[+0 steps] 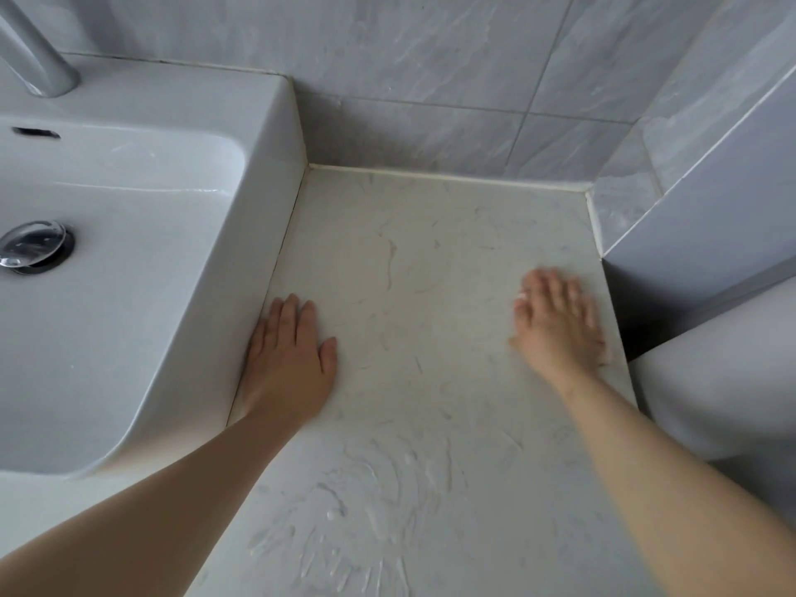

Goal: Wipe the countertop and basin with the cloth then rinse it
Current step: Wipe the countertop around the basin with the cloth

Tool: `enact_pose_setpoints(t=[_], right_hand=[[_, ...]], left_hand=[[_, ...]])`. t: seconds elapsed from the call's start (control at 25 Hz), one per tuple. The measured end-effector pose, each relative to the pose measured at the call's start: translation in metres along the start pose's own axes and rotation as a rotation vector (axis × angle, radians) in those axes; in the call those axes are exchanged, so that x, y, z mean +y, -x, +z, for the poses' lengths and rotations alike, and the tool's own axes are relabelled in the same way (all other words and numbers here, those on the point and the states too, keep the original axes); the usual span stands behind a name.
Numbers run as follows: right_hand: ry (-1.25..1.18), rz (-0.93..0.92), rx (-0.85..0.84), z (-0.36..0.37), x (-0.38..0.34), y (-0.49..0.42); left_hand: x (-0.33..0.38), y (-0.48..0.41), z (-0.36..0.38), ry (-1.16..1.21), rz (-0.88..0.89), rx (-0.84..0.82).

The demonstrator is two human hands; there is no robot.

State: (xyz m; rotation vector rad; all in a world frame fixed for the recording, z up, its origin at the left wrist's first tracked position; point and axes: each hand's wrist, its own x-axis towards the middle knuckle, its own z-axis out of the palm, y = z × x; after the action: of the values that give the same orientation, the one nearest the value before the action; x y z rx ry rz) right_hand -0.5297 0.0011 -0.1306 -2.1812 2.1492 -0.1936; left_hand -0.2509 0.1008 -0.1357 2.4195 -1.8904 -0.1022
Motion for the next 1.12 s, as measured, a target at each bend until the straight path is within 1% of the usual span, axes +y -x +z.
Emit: enact_pose_setpoints(t=[0.04, 0.08, 0.12, 0.16, 0.2, 0.24, 0.28, 0.32, 0.36, 0.4, 0.44, 0.48, 0.52, 0.56, 0.64, 0.68, 0.72, 0.76, 0.84, 0.88, 0.92, 0.96, 1.0, 1.08, 1.12], right_hand=[[-0.035, 0.145, -0.043, -0.002, 0.0, -0.003], [-0.044, 0.182, -0.033, -0.001, -0.012, 0.002], [-0.036, 0.084, 0.034, 0.005, -0.029, 0.013], [-0.028, -0.087, 0.028, 0.011, -0.049, 0.031], [-0.019, -0.285, -0.02, 0.016, -0.061, 0.049], [0.014, -0.45, -0.046, 0.02, -0.057, 0.058], [0.048, -0.513, -0.057, 0.015, -0.044, 0.051], [0.031, -0.447, -0.043, 0.012, -0.024, 0.035], [0.013, -0.277, -0.056, 0.007, -0.005, 0.018], [-0.012, -0.066, -0.014, 0.004, 0.015, 0.0], [-0.036, 0.108, -0.023, -0.001, 0.022, -0.012], [-0.05, 0.194, -0.03, -0.002, 0.014, -0.011], [-0.052, 0.162, -0.013, 0.001, -0.004, 0.0], [-0.048, 0.023, 0.03, 0.008, -0.024, 0.019], [-0.016, -0.373, -0.037, 0.014, -0.048, 0.071], [0.023, -0.516, -0.075, 0.013, -0.04, 0.084], [0.057, -0.581, -0.077, 0.009, -0.025, 0.077], [0.059, -0.535, -0.044, 0.006, -0.006, 0.061], [0.017, -0.176, -0.023, -0.002, 0.023, 0.019], [-0.022, 0.01, -0.035, -0.003, 0.025, 0.005], [-0.068, 0.113, -0.041, -0.003, 0.014, 0.008], [-0.063, 0.09, -0.006, 0.001, 0.003, 0.022], [-0.042, -0.017, 0.024, 0.005, -0.009, 0.044], [0.01, -0.322, -0.046, 0.005, -0.009, 0.091], [0.055, -0.397, -0.065, 0.003, 0.004, 0.09]], left_hand=[[0.0, 0.001, 0.001, -0.015, 0.003, -0.025], [0.001, 0.001, 0.0, -0.025, 0.004, -0.034], [0.001, 0.001, 0.001, -0.021, 0.005, -0.033], [0.002, 0.0, 0.0, -0.013, 0.002, -0.034], [0.001, 0.0, 0.0, -0.009, -0.002, -0.042], [-0.001, 0.001, 0.001, -0.012, 0.006, -0.039], [-0.004, 0.004, 0.002, -0.02, 0.031, -0.042], [-0.006, 0.008, 0.001, -0.033, 0.063, -0.05], [-0.009, 0.014, 0.002, -0.049, 0.099, -0.05], [-0.009, 0.02, 0.0, -0.071, 0.123, -0.058], [-0.01, 0.024, -0.002, -0.073, 0.136, -0.069], [-0.009, 0.026, -0.004, -0.05, 0.134, -0.082], [-0.009, 0.027, -0.005, -0.03, 0.122, -0.092], [-0.009, 0.026, -0.005, -0.024, 0.111, -0.088], [-0.009, 0.027, -0.005, -0.028, 0.101, -0.075], [-0.01, 0.028, -0.004, -0.031, 0.106, -0.08], [-0.012, 0.031, -0.004, -0.039, 0.115, -0.094], [-0.013, 0.033, -0.004, -0.045, 0.127, -0.11], [-0.014, 0.034, -0.004, -0.04, 0.144, -0.111], [-0.013, 0.034, -0.004, -0.037, 0.147, -0.102], [-0.012, 0.034, -0.004, -0.036, 0.149, -0.095], [-0.012, 0.034, -0.003, -0.033, 0.145, -0.093], [-0.012, 0.035, -0.003, -0.022, 0.136, -0.092], [-0.011, 0.038, -0.004, -0.007, 0.113, -0.095], [-0.01, 0.038, -0.004, -0.003, 0.104, -0.093]])
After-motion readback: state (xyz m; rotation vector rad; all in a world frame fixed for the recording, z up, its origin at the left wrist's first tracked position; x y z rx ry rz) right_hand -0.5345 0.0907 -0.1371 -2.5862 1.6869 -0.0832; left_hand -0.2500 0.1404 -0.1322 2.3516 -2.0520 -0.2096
